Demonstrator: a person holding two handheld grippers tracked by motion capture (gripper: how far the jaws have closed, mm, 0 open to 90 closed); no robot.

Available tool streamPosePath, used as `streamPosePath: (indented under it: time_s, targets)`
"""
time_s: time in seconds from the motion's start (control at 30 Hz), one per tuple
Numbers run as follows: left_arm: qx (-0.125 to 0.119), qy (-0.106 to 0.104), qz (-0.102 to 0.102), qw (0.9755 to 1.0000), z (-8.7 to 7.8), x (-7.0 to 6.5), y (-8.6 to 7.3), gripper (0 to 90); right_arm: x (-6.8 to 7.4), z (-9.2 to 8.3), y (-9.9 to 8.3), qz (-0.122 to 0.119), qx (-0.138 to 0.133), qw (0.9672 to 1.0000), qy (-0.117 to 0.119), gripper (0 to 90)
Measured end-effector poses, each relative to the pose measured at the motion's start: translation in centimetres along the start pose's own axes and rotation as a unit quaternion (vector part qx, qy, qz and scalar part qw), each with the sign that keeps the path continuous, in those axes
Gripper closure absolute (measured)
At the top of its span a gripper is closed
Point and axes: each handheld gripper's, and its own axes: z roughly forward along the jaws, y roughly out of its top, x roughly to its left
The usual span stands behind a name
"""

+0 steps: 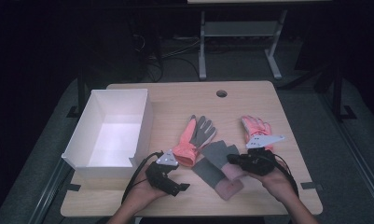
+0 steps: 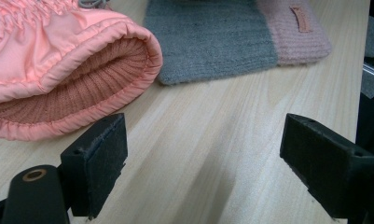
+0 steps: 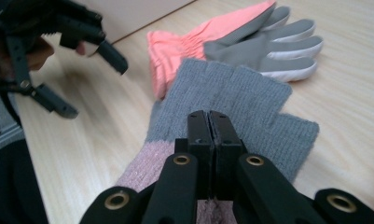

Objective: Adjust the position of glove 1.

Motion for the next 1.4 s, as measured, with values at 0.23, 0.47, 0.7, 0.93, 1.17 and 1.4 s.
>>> streamPosePath:
  time_s: [0.23, 0.47, 0.7, 0.93, 1.17, 1.4]
  targets:
    - [0.004, 0.0, 0.005, 1.0, 0.0, 0.0, 0.0, 14.5, 1.0, 0.5, -1.0, -0.005, 0.017, 0.9997, 0.018, 88.7]
    - [0.006, -0.001, 0.007, 1.0, 0.1, -0.1, 0.0, 14.6, 1.6, 1.7, -1.2, -0.017, 0.037, 0.9989, 0.025, 88.7]
    - [0.006, -0.001, 0.007, 1.0, 0.2, -0.2, 0.0, 14.6, 1.9, 2.4, -1.3, -0.022, 0.047, 0.9983, 0.027, 88.7]
    - [0.014, -0.002, 0.012, 0.9998, 0.3, -0.1, 0.1, 14.6, 2.0, 3.4, -1.6, -0.028, 0.067, 0.997, 0.026, 88.7]
    - [0.009, -0.001, 0.006, 0.9999, 0.5, -0.3, 0.0, 15.0, 1.9, 4.2, -2.0, -0.028, 0.09, 0.9953, 0.021, 86.5]
    - [-0.006, -0.013, 0.002, 0.9999, 0.2, -0.6, 0.2, 35.2, 0.5, 2.1, -1.7, -0.017, 0.063, 0.9978, -0.003, 78.4]
